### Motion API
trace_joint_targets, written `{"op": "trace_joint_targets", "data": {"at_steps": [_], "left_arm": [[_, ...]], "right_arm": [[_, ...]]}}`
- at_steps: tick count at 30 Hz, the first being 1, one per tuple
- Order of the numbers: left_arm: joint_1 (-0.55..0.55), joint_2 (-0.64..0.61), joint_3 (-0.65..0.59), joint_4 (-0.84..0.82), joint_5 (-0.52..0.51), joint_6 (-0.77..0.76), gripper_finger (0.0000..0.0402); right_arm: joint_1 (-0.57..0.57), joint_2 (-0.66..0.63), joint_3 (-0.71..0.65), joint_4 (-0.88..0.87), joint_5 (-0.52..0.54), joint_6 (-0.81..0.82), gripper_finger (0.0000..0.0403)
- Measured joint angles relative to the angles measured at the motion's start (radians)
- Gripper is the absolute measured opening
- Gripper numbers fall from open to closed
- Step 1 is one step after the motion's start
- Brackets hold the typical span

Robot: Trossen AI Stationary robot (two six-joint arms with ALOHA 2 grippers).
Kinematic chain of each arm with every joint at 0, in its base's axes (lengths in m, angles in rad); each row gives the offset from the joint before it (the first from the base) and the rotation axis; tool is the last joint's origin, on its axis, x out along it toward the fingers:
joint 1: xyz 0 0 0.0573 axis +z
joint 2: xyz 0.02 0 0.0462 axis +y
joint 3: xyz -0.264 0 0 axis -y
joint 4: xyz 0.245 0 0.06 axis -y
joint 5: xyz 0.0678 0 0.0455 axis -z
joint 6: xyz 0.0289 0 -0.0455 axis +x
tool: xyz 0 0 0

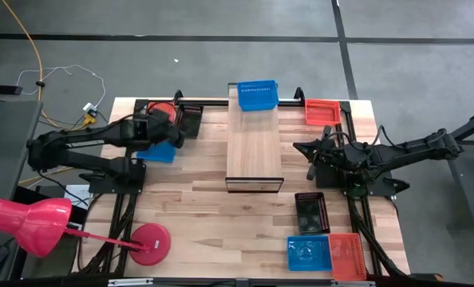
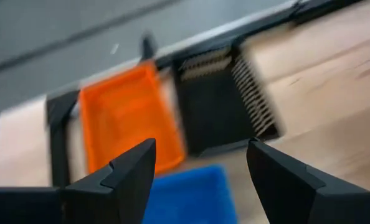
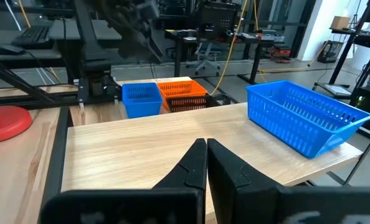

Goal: Stack baskets on shelf by color
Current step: Stack the top blue bin on top of the blue bin on the shelf

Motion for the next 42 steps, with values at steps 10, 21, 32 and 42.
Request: {"op": "trace_joint_targets", "data": {"at_steps": [10, 21, 32, 42], "left_arm": [[0.293, 0.088, 0.000, -0.211, 0.167, -0.070, 0.0238], [0.424, 0.229, -0.089, -0.249, 0.317, -0.093, 0.0238], [0.510, 0.260, -0.153, -0.160, 0.361, -0.098, 0.0238], [0.576, 0.260, -0.223, -0.102, 0.353, -0.142, 0.0205]], "right_arm": [[0.000, 0.002, 0.000, 0.000, 0.000, 0.070, 0.0000], [0.000, 0.002, 0.000, 0.000, 0.000, 0.094, 0.0000], [0.000, 0.002, 0.000, 0.014, -0.029, 0.110, 0.0000], [0.000, 0.002, 0.000, 0.025, -0.040, 0.107, 0.0000]]}}
